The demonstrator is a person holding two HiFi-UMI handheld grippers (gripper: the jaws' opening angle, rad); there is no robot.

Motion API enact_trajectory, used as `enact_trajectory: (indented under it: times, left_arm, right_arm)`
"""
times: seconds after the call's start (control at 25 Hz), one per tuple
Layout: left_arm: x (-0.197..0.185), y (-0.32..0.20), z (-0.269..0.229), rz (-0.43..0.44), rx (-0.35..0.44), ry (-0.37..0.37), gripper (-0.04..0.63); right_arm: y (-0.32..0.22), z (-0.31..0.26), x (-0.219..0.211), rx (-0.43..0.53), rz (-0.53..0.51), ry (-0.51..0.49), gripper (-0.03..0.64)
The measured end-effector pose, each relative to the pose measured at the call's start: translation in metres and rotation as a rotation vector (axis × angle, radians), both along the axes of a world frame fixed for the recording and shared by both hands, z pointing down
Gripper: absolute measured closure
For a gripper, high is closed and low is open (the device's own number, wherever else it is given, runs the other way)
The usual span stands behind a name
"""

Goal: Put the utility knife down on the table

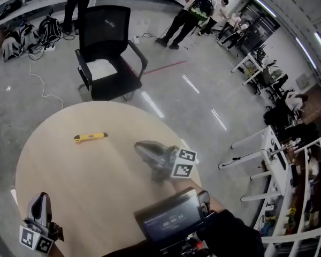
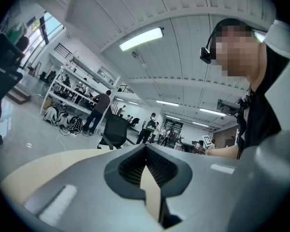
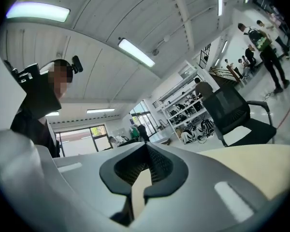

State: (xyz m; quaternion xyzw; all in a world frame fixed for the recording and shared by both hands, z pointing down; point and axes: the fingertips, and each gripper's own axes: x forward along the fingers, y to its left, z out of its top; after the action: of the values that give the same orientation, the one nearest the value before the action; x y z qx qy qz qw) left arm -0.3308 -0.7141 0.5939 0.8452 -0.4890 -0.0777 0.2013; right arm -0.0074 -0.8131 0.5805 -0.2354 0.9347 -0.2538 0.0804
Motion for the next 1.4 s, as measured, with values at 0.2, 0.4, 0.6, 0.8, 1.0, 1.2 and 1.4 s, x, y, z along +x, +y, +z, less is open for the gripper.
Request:
enact_trajectory:
  times: [0.2,0.4,0.6,0.8,1.0,1.2,1.4]
  left_arm:
    - [-0.007,0.047,-0.059,-0.011,0.060,-0.004,0.595]
    - [-0.013,0.097,-0.118,-0.012,0.121,-0.027,0.595]
    - [-0.030,0.157,-0.155,-0.016,0.148,-0.024,0.597]
    - [-0.045,0.205,-0.178,0.047,0.163,-0.034,0.595]
    - [-0.059,0.250,-0.197,0.107,0.193,-0.062,0.595]
    - [-0.068,0.280,-0.219,0.112,0.229,-0.088,0.596]
    - [-0.035,0.306,-0.244,0.123,0.273,-0.112,0.595]
  right_arm:
    - [0.057,-0.064,0.005,0.055,-0.022,-0.014,0.603]
    - [0.111,-0.122,0.002,0.116,-0.021,0.027,0.603]
    - [0.173,-0.153,-0.013,0.119,-0.009,0.084,0.603]
    - [0.234,-0.181,-0.036,0.130,0.009,0.070,0.603]
    - [0.292,-0.203,-0.058,0.158,0.023,0.045,0.603]
    - [0.331,-0.224,-0.062,0.202,0.016,0.015,0.603]
    - [0.359,-0.246,-0.036,0.250,-0.003,-0.013,0.603]
